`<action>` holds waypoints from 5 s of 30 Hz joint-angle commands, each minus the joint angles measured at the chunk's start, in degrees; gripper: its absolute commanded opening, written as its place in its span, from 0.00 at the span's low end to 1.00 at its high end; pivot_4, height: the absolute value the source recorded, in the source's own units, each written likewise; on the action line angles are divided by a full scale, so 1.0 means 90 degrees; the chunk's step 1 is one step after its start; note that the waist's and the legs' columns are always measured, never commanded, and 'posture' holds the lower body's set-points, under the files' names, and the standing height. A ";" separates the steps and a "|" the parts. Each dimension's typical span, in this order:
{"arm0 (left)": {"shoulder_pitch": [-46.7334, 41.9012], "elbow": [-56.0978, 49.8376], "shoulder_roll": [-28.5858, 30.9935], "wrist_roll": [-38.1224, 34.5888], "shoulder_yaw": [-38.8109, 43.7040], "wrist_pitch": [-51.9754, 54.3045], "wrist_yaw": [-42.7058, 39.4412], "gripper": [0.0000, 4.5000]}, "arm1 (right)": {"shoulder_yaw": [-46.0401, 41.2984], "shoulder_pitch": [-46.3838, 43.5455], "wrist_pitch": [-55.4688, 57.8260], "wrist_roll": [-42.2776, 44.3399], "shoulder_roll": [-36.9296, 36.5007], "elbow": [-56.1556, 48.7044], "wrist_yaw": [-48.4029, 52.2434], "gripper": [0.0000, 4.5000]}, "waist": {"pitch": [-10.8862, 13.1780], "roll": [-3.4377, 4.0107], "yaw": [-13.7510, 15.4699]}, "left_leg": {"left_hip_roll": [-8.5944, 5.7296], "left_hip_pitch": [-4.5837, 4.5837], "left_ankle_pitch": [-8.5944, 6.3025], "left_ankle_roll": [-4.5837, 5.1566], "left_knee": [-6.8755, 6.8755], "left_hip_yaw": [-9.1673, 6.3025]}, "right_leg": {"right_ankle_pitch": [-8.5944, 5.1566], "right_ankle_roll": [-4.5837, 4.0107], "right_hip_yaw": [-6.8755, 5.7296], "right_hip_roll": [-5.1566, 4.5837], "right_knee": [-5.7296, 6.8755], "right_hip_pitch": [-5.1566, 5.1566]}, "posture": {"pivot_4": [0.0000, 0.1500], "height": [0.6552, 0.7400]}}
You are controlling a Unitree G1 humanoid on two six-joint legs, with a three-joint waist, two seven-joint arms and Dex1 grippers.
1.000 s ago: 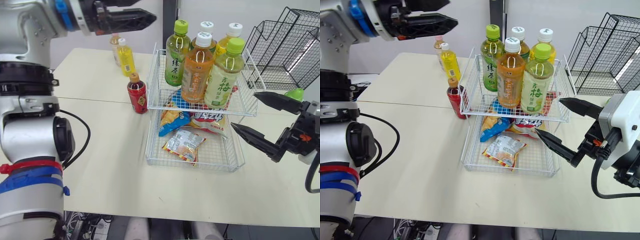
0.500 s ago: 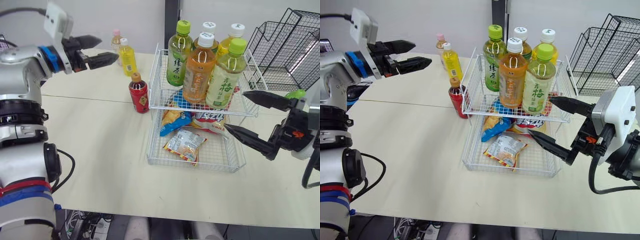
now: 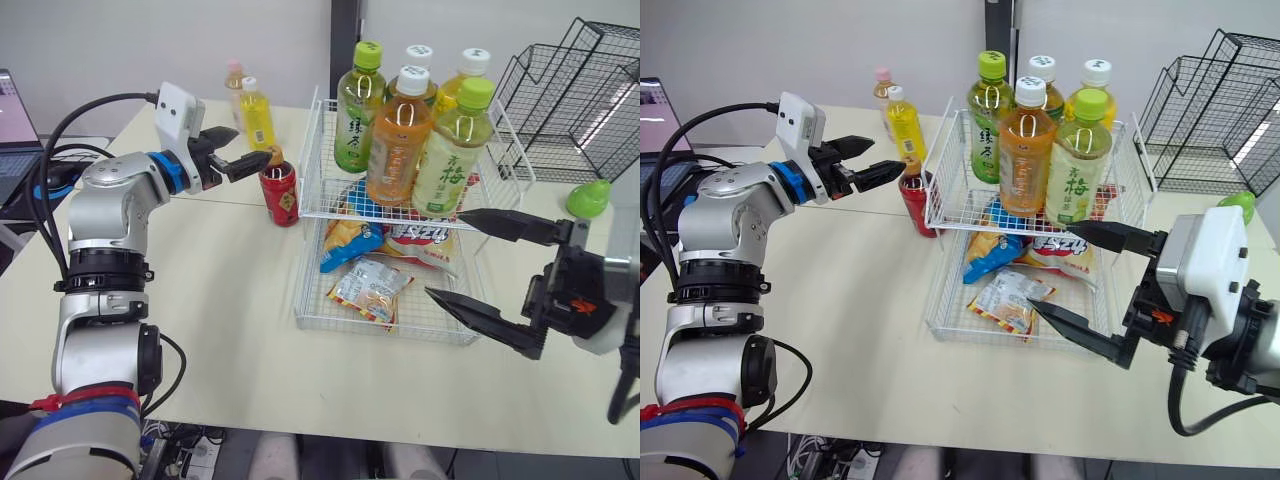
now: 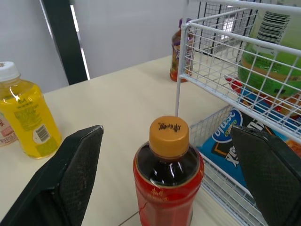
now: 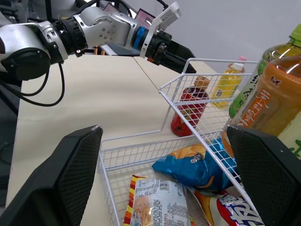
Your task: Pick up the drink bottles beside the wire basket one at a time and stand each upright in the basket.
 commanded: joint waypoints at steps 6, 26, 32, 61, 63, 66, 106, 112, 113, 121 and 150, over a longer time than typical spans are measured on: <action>-0.0060 -0.0254 -0.0442 0.0052 0.0057 -0.0206 0.0664 0.99 | 0.2017 -0.1140 0.0171 -0.1306 0.0796 -0.0030 -0.0753 1.00 | 0.0000 0.0000 0.0022 | -0.0001 0.0003 0.0001 -0.0001 -0.0007 0.0003 | 0.0002 -0.0003 0.0006 0.0001 -0.0002 -0.0002 | 1.00 0.69; -0.0352 0.0310 -0.0852 0.0107 -0.0082 -0.0409 0.0821 0.99 | 0.2071 -0.0978 0.0461 -0.1675 0.1264 -0.0410 -0.1189 1.00 | 0.0000 0.0000 0.0039 | -0.0002 0.0002 0.0001 -0.0002 -0.0004 0.0000 | 0.0002 -0.0004 -0.0002 -0.0001 -0.0001 0.0002 | 1.00 0.69; -0.0361 0.0312 -0.0900 0.0074 -0.0049 -0.0422 0.0791 0.73 | 0.2044 -0.0968 0.0471 -0.1744 0.1296 -0.0425 -0.1215 1.00 | 0.0000 0.0000 0.0038 | -0.0002 0.0002 0.0001 -0.0002 -0.0006 -0.0001 | 0.0002 -0.0004 -0.0003 0.0000 -0.0001 0.0001 | 1.00 0.69; -0.1177 -0.0814 0.1069 -0.0972 0.0120 0.1592 -0.1231 0.00 | 0.0196 0.0258 -0.0048 -0.1514 0.0940 -0.0530 -0.0454 1.00 | 0.0001 -0.0001 0.0051 | -0.0003 -0.0001 0.0001 -0.0002 -0.0005 -0.0009 | 0.0001 -0.0003 -0.0014 0.0002 -0.0006 0.0004 | 1.00 0.69; -0.1388 -0.0631 0.1202 -0.0994 0.0100 0.1647 -0.1359 0.00 | 0.0012 0.0381 -0.0127 -0.1495 0.0926 -0.0477 -0.0293 1.00 | 0.0000 -0.0001 0.0050 | -0.0003 -0.0001 0.0001 -0.0002 -0.0007 -0.0011 | 0.0001 -0.0003 -0.0017 0.0002 -0.0012 0.0006 | 1.00 0.69; -0.1534 -0.0337 0.1204 -0.0964 0.0110 0.1580 -0.1354 0.00 | 0.0112 0.0360 -0.0223 -0.1555 0.0985 -0.0447 -0.0243 1.00 | -0.0001 0.0003 0.0034 | -0.0003 0.0016 0.0001 -0.0001 -0.0010 -0.0012 | 0.0000 -0.0002 -0.0019 0.0002 -0.0012 0.0023 | 1.00 0.69; -0.1077 0.1905 -0.0998 0.0567 -0.0267 -0.0995 0.0814 0.91 | 0.0524 0.0240 -0.0518 -0.1281 0.0779 -0.0580 -0.0551 1.00 | 0.0000 0.0000 0.0040 | -0.0003 0.0042 0.0000 -0.0002 -0.0015 -0.0005 | -0.0002 -0.0007 -0.0011 0.0000 -0.0014 0.0043 | 1.00 0.69; -0.1085 0.1934 -0.1018 0.0554 -0.0265 -0.0957 0.0742 0.54 | 0.0524 0.0284 -0.0635 -0.1216 0.0667 -0.0580 -0.0662 1.00 | 0.0000 0.0000 0.0039 | -0.0003 0.0042 0.0000 -0.0002 -0.0015 -0.0005 | -0.0002 -0.0006 -0.0011 0.0001 -0.0014 0.0043 | 1.00 0.69; -0.1082 0.1933 -0.1017 0.0556 -0.0266 -0.0958 0.0737 0.47 | 0.0522 0.0295 -0.0656 -0.1206 0.0648 -0.0580 -0.0678 1.00 | 0.0000 0.0000 0.0040 | -0.0003 0.0042 0.0000 -0.0002 -0.0015 -0.0005 | -0.0002 -0.0006 -0.0012 0.0001 -0.0014 0.0044 | 1.00 0.69; -0.0921 0.1159 -0.0612 0.0363 -0.0218 -0.0620 0.0235 0.30 | 0.0511 0.0361 -0.0881 -0.1103 0.0454 -0.0580 -0.0825 1.00 | 0.0001 -0.0002 0.0032 | -0.0003 0.0041 0.0000 -0.0002 -0.0016 -0.0004 | -0.0002 -0.0006 -0.0010 0.0001 -0.0015 0.0042 | 1.00 0.69; -0.5718 0.2236 0.0514 -0.0326 -0.0672 0.2533 -0.3712 0.30 | 0.1624 0.0656 -0.1396 -0.1472 0.0392 -0.0580 -0.1237 1.00 | 0.0010 -0.0009 0.0022 | -0.0004 -0.0031 0.0002 -0.0003 -0.0009 -0.0069 | -0.0025 -0.0005 -0.0086 0.0001 -0.0022 0.0004 | 1.00 0.69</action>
